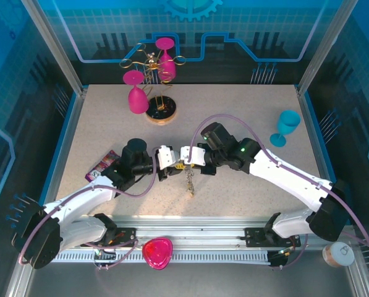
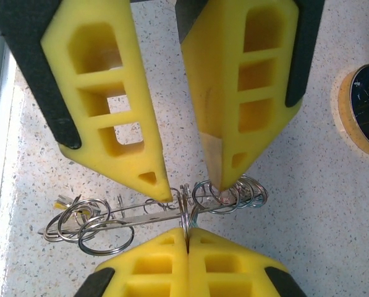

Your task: Put the keys on the keyring

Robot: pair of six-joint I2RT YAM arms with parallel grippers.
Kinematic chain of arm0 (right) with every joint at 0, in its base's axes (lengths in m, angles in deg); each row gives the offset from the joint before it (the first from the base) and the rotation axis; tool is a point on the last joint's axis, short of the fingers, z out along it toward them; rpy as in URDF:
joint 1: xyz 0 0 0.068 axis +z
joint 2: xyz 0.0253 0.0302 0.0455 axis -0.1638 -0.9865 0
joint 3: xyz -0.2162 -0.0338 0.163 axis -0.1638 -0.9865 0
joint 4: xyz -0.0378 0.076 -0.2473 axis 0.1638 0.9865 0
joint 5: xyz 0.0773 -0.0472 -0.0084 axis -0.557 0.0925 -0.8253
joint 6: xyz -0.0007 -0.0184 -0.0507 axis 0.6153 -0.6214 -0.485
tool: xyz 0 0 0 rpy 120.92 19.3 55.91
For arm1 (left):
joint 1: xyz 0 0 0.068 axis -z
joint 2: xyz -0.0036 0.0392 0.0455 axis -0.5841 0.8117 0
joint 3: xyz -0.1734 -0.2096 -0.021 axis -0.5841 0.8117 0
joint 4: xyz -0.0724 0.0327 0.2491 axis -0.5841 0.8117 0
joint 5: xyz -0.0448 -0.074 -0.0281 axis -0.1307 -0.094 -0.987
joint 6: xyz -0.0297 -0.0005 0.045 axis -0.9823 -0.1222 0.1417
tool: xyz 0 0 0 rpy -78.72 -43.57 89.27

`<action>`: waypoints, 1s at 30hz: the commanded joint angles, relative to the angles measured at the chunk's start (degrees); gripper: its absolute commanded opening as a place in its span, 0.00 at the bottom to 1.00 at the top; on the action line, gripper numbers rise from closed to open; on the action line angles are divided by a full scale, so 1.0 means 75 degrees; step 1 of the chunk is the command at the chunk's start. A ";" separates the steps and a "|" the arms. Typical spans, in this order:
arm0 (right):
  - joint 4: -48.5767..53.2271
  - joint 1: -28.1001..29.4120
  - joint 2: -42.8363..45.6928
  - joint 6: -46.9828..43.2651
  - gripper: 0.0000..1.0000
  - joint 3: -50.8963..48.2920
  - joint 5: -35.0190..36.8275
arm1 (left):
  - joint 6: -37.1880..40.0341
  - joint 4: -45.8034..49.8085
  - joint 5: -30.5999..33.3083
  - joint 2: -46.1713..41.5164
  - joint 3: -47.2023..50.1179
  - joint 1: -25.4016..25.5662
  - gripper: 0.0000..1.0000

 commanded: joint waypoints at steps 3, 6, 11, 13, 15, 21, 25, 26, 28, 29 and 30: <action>-0.0781 -0.0057 0.0317 0.0405 0.00 -0.0052 -0.0830 | -0.0055 0.0012 0.0081 0.0045 -0.0095 -0.0023 0.26; -0.0968 -0.0209 0.0450 0.0525 0.00 -0.0304 -0.1081 | -0.0045 0.0044 0.0043 0.0010 -0.0042 -0.0022 0.24; -0.1016 -0.0310 0.0454 0.0583 0.00 -0.0416 -0.1106 | 0.0052 0.0141 0.0042 -0.0024 0.0010 -0.0035 0.24; -0.1059 -0.0340 0.0456 0.0607 0.00 -0.0451 -0.1164 | 0.0051 0.0136 0.0026 -0.0037 0.0030 -0.0037 0.21; -0.1164 -0.0357 0.0486 0.0687 0.00 -0.0486 -0.1295 | 0.0042 0.0112 0.0002 -0.0014 0.0014 -0.0030 0.18; -0.1353 -0.0350 0.0479 0.0889 0.00 -0.0507 -0.1570 | 0.0027 -0.0008 -0.0042 0.0056 -0.0053 -0.0025 0.05; -0.1838 -0.0658 0.0825 0.1105 0.08 -0.0934 -0.1688 | -0.0026 -0.0242 -0.0112 -0.0040 0.0060 -0.0048 0.00; -0.2081 -0.0878 0.1014 0.1230 0.18 -0.1157 -0.1880 | -0.0100 -0.0397 -0.0190 -0.0077 0.0139 -0.0083 0.00; -0.2537 -0.1310 0.1394 0.1371 0.33 -0.1663 -0.2307 | -0.0275 -0.0751 -0.0345 -0.0151 0.0273 -0.0165 0.00; -0.2757 -0.1483 0.1569 0.1361 0.36 -0.1942 -0.2430 | -0.0367 -0.0903 -0.0481 -0.0185 0.0323 -0.0216 0.00; -0.2894 -0.1571 0.1681 0.1325 0.38 -0.2138 -0.2451 | -0.0452 -0.1090 -0.0570 -0.0200 0.0387 -0.0261 0.00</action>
